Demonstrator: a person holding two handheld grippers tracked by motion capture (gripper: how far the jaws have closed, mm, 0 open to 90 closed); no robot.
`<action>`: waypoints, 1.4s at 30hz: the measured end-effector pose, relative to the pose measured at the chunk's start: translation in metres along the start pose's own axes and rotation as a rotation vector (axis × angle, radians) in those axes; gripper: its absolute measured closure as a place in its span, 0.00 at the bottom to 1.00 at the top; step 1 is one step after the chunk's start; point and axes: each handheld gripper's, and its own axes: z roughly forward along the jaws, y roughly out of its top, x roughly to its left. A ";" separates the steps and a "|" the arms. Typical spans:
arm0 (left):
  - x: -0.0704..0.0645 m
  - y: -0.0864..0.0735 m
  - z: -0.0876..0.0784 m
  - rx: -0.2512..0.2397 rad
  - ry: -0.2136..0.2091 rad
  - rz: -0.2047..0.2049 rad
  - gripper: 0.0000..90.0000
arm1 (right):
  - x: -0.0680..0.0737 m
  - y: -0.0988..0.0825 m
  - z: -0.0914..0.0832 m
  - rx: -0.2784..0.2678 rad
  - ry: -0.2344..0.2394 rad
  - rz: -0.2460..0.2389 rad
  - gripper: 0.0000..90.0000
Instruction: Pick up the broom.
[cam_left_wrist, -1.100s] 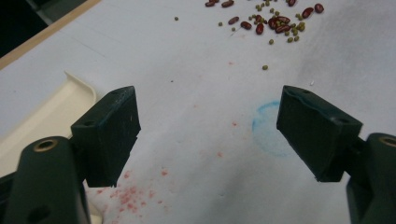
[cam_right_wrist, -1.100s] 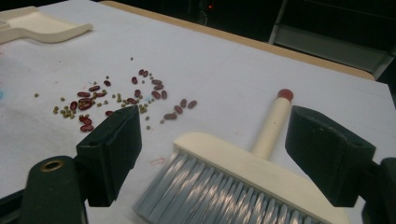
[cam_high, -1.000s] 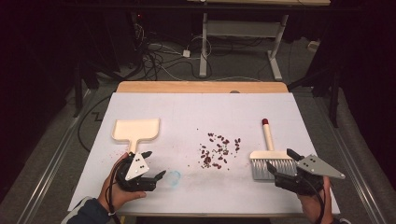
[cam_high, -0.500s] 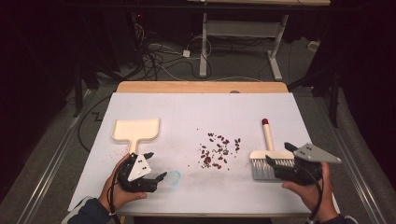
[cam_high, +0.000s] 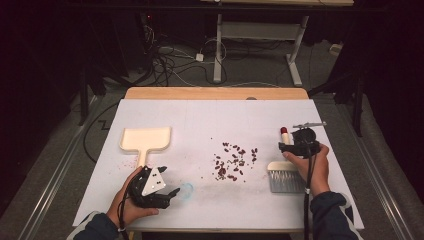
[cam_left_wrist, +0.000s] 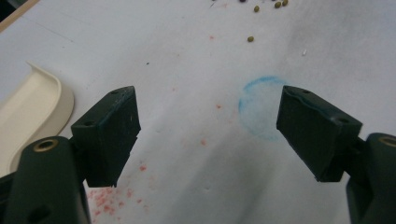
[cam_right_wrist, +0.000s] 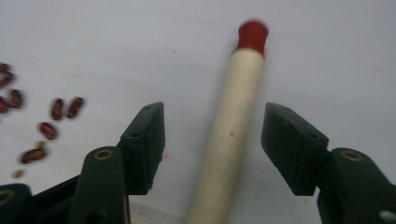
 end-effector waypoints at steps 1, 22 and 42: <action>0.000 -0.001 -0.001 0.001 0.000 0.002 0.23 | 0.001 -0.001 0.007 0.033 0.007 -0.001 0.50; -0.001 0.002 0.002 0.009 -0.013 -0.016 0.23 | 0.005 -0.005 -0.003 -0.056 0.017 -0.073 0.78; -0.059 0.143 0.043 -0.287 -0.296 -0.056 0.24 | 0.033 -0.014 -0.116 -0.477 0.120 -0.114 0.79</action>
